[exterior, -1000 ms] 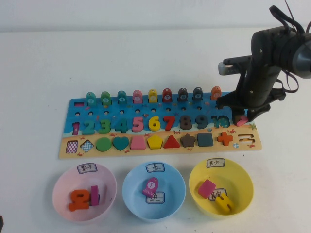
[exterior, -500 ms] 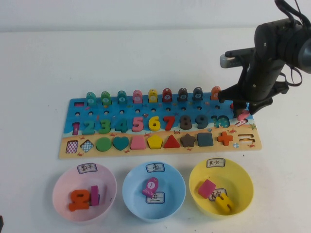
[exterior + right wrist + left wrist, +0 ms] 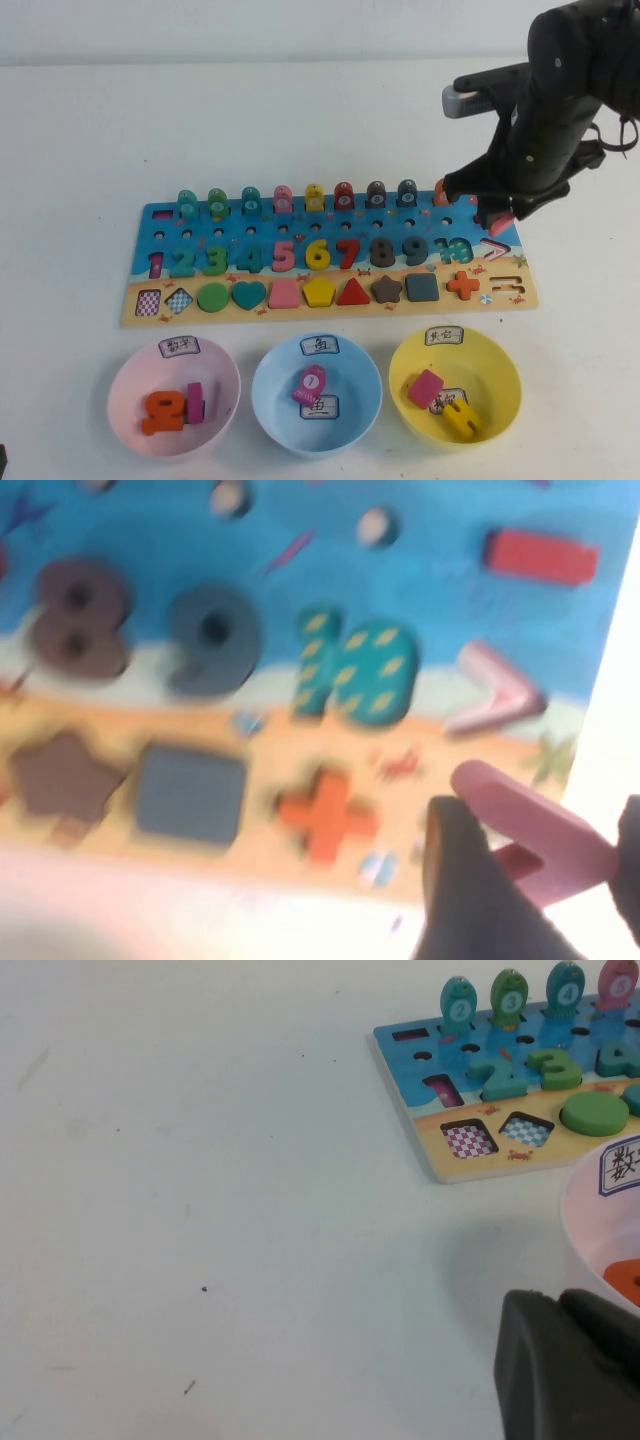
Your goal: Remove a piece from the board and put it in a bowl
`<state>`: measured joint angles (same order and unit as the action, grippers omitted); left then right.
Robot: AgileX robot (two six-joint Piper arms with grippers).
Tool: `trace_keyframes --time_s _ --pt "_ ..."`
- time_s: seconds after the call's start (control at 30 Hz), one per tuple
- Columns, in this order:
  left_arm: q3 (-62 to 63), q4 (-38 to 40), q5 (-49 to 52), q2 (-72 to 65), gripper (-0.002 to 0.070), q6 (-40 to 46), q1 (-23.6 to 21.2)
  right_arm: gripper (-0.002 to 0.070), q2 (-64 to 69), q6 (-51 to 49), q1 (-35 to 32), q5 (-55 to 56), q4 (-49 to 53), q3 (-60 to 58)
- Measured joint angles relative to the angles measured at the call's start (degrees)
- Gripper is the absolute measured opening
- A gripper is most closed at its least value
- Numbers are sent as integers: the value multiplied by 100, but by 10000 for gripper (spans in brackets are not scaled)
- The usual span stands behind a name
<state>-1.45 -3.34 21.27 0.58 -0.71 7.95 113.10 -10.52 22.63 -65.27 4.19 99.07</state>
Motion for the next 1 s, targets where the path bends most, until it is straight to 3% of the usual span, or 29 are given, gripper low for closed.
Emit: trace_keyframes --time_s 0.47,1.0 --pt "0 -9 0 0 -3 0 0 264 -2283 -152 1093 561 -42 -2689" --pt "0 -11 0 0 -3 0 0 263 -2349 -152 1363 1536 -678 -3735"
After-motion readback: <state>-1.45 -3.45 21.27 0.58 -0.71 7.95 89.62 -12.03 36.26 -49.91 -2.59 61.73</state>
